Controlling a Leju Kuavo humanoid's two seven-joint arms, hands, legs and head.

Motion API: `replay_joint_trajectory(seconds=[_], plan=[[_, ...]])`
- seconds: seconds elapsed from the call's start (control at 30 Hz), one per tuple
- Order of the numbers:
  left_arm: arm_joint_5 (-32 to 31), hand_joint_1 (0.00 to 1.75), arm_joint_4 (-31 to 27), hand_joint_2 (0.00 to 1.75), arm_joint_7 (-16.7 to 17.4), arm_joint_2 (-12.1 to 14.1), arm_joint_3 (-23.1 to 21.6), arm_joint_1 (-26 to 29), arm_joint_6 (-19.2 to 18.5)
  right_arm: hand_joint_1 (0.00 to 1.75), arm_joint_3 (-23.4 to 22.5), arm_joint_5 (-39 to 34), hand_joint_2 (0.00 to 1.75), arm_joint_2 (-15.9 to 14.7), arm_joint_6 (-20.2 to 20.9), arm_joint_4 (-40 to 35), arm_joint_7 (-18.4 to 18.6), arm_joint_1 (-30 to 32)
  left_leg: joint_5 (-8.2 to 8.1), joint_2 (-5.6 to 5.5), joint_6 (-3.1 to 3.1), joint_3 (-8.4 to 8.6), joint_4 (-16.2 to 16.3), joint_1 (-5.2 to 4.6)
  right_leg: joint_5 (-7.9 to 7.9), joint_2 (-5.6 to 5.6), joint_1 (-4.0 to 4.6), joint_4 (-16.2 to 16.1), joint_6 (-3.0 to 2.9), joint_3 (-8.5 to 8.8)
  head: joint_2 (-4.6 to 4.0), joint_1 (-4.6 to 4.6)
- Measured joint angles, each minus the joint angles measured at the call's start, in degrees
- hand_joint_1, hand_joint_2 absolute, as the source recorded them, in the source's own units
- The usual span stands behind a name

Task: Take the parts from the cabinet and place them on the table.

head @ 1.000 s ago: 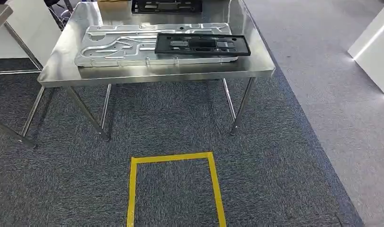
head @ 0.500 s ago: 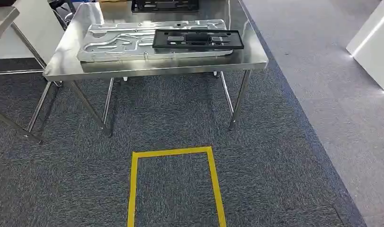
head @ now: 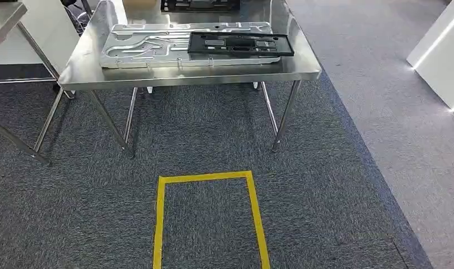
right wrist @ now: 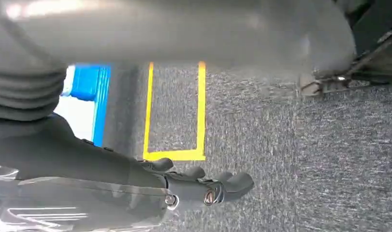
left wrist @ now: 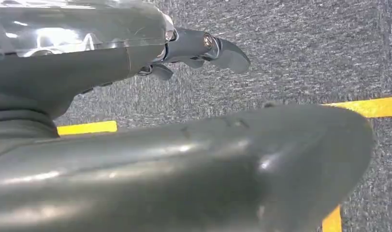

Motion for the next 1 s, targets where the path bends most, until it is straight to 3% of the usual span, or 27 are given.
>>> replay_joint_trajectory(seconds=[0.07, 0.1, 0.13, 0.17, 0.3, 0.33, 0.43, 0.47, 0.67, 0.8, 0.83, 0.87, 1.0], plan=[[0.17, 0.00, 0.00, 0.00, 0.07, 0.00, 0.00, -0.05, 0.15, 0.00, -0.07, -0.06, 1.75, 0.00, -0.17, 0.02, 0.11, -0.01, 0.14, 0.02, -0.52, -0.21, -0.06, 0.15, 0.31, 0.07, 0.07, -0.01, -0.14, -0.31, 0.00, 0.00], [0.28, 0.00, 0.02, 0.00, 0.09, -0.02, 0.00, -0.07, 0.20, 0.00, -0.13, -0.22, 1.75, 0.02, -0.42, 0.02, 0.44, 0.00, -0.26, 0.07, -0.38, -0.15, 0.18, -0.10, 0.60, 0.14, -0.22, -0.50, 0.02, -0.20, 0.00, 0.00], [0.41, 0.00, 0.02, 0.00, 0.07, -0.04, 0.02, -0.10, 0.20, 0.00, -0.17, -0.26, 1.75, 0.04, -0.74, 0.02, 0.87, 0.01, -0.02, 0.07, 0.57, -0.21, -0.14, -0.10, 0.63, 0.16, -0.20, -0.44, 0.10, -0.25, 0.00, 0.00], [0.50, 0.00, 0.02, 0.00, -0.04, -0.04, 0.09, -0.09, 0.17, 0.00, -0.26, -0.26, 1.75, 0.09, -0.98, 0.02, 1.31, 0.04, 0.09, 0.10, -0.25, -0.19, -0.16, 0.03, 0.61, 0.16, -0.02, -0.42, 0.00, -0.28, 0.00, 0.00], [0.83, 0.00, 0.02, 0.00, -0.50, 0.02, 0.42, -0.11, 0.22, 0.00, -0.44, -0.26, 1.75, 0.11, -1.29, 0.02, 1.69, -0.04, 0.43, 0.06, -0.78, -0.19, -0.32, 0.21, 0.69, 0.14, 0.13, -0.29, -0.47, -0.42, 0.00, 0.00], [1.01, 0.00, 0.02, 1.75, -0.52, 0.02, 0.46, -0.13, 0.22, 0.00, -0.50, -0.31, 0.00, 0.09, -1.27, 0.02, 1.31, -0.04, 0.45, 0.06, -0.80, -0.19, -0.34, 0.24, 0.70, 0.14, 0.16, -0.27, -0.52, -0.44, 0.00, 0.00], [1.36, 0.00, 0.02, 1.75, -1.05, 0.02, 0.94, -0.14, 0.39, 0.00, -0.68, -0.42, 0.00, 0.09, -1.14, 0.02, 0.46, -0.07, 0.54, 0.06, -0.95, -0.20, -0.36, 0.28, 0.68, 0.13, 0.19, -0.17, -0.58, -0.50, 0.00, 0.00], [1.55, 0.00, 0.02, 1.75, -1.35, 0.02, 1.22, -0.15, 0.46, 0.00, -0.70, -0.42, 1.75, 0.11, -1.05, 0.02, 0.26, -0.07, 0.58, 0.06, -1.01, -0.21, -0.37, 0.28, 0.69, 0.13, 0.19, -0.15, -0.60, -0.52, 0.00, 0.00], [3.95, 0.00, 0.02, 1.75, -1.68, 0.09, 2.89, -0.14, -0.74, 0.00, -0.74, -0.56, 1.75, 0.09, -0.70, 0.02, -0.46, -0.09, 0.61, 0.06, -1.06, -0.24, -0.38, 0.28, 0.71, 0.13, 0.16, -0.11, -0.63, -0.56, 0.00, 0.00], [6.75, 0.00, 0.02, 1.75, -0.77, 0.11, 1.16, 0.29, -1.01, 0.00, 2.55, -4.23, 1.75, -0.30, -0.59, -0.11, -0.39, 0.29, 0.60, 0.06, -1.05, -0.27, -0.36, 0.28, 0.73, 0.13, 0.03, -0.11, -0.60, -0.60, 0.00, 0.00], [7.43, 0.00, 0.02, 0.00, -0.50, 0.11, 0.70, 0.36, -0.98, 0.00, 3.30, -5.18, 1.75, -0.35, -0.59, -0.18, -0.44, 0.41, 0.60, 0.06, -1.05, -0.28, -0.35, 0.28, 0.74, 0.13, 0.01, -0.11, -0.58, -0.60, 0.00, 0.00], [8.31, 0.00, 0.02, 0.00, -0.24, 0.11, -0.02, 0.47, -0.98, 0.00, 4.22, -6.34, 0.00, -0.42, -0.57, -0.28, -0.53, 0.56, 0.60, 0.06, -1.04, -0.28, -0.33, 0.27, 0.74, 0.13, 0.00, -0.11, -0.57, -0.61, 0.00, 0.00], [11.72, 0.00, -0.04, 0.00, 0.88, 0.26, -3.52, 1.10, -0.98, 0.00, 8.68, -11.04, 0.00, -0.81, -0.35, -0.74, -0.70, 1.30, 0.59, 0.06, -1.02, -0.31, -0.28, 0.27, 0.75, 0.13, -0.01, -0.11, -0.56, -0.60, 0.00, 0.00]])
